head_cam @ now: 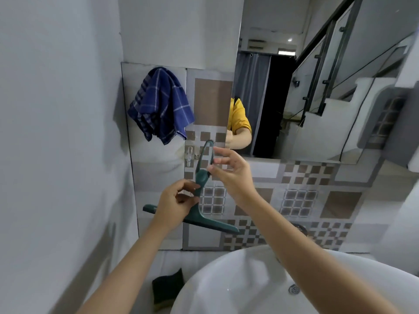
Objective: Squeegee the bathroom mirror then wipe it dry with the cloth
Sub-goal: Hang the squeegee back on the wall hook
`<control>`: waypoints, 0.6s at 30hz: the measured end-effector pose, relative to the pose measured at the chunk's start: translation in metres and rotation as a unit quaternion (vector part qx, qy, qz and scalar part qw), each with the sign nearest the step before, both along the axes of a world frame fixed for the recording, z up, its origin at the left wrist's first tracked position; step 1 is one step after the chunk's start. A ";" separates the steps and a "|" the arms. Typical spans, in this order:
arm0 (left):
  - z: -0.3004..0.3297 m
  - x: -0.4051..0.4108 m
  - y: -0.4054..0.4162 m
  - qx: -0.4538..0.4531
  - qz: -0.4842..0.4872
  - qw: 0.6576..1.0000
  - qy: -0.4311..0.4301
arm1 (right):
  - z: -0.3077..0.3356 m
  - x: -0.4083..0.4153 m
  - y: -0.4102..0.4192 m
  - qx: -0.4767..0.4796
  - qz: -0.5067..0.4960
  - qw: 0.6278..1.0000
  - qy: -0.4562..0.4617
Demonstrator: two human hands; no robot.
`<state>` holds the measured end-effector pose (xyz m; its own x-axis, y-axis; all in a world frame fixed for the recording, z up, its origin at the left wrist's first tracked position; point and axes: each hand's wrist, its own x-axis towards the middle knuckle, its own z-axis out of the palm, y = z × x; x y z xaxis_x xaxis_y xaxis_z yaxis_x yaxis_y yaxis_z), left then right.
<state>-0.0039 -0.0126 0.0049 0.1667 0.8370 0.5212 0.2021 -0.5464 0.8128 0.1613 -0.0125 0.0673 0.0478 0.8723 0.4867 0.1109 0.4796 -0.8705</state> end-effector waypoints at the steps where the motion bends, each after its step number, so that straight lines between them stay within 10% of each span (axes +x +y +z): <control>1: -0.004 -0.002 0.003 0.004 0.015 1.000 -0.017 | -0.002 -0.007 0.007 0.002 -0.001 1.000 -0.011; 18: -0.054 -0.010 0.036 -0.059 0.055 0.995 -0.057 | -0.051 -0.034 0.064 -0.015 -0.013 0.998 -0.064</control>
